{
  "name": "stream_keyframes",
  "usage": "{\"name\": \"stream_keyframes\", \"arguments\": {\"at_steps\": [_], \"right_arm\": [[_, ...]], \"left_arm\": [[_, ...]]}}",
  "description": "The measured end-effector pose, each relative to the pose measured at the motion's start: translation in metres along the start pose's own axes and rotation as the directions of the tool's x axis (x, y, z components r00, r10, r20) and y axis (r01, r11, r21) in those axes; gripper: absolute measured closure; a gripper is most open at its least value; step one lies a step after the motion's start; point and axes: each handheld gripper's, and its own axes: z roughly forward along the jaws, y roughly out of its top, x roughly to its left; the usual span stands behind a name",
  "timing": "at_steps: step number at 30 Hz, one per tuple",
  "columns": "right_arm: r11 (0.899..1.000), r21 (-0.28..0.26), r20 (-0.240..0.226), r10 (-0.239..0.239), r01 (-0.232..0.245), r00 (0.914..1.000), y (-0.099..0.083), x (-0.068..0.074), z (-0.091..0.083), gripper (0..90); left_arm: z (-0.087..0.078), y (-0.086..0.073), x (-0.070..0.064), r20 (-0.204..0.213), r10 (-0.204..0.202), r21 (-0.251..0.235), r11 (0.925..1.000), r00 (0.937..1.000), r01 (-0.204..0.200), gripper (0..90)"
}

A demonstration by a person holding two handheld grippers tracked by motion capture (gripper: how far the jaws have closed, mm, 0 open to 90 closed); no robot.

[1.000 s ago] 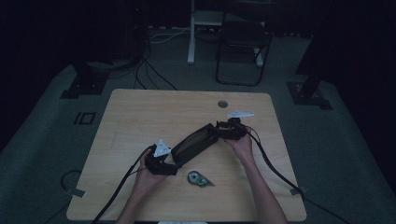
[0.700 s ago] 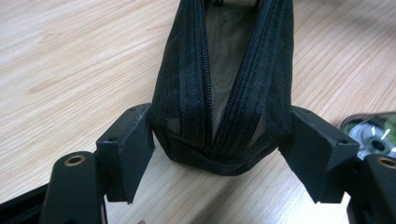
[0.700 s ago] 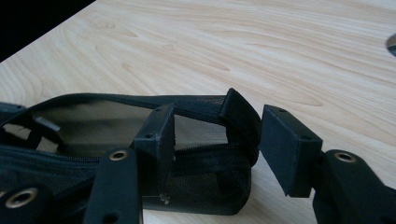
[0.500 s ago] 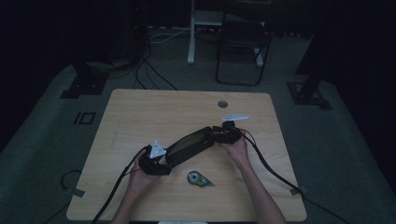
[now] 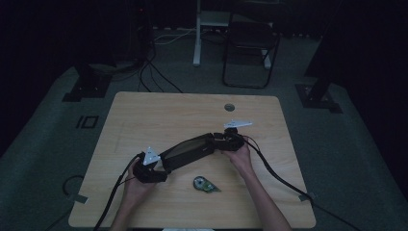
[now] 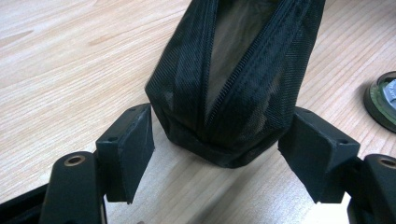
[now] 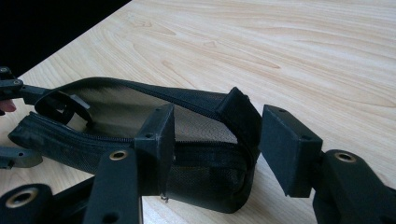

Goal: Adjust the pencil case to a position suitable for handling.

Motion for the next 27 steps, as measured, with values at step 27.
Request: {"name": "stream_keyframes", "arguments": {"at_steps": [27], "right_arm": [[0.991,0.045,0.152,-0.134,0.128,0.9792,-0.072,0.021,-0.073,34.7]], "left_arm": [[-0.042,-0.022,-0.016,0.096,0.019,-0.087,0.9962,0.9952,-0.01,22.2]]}}
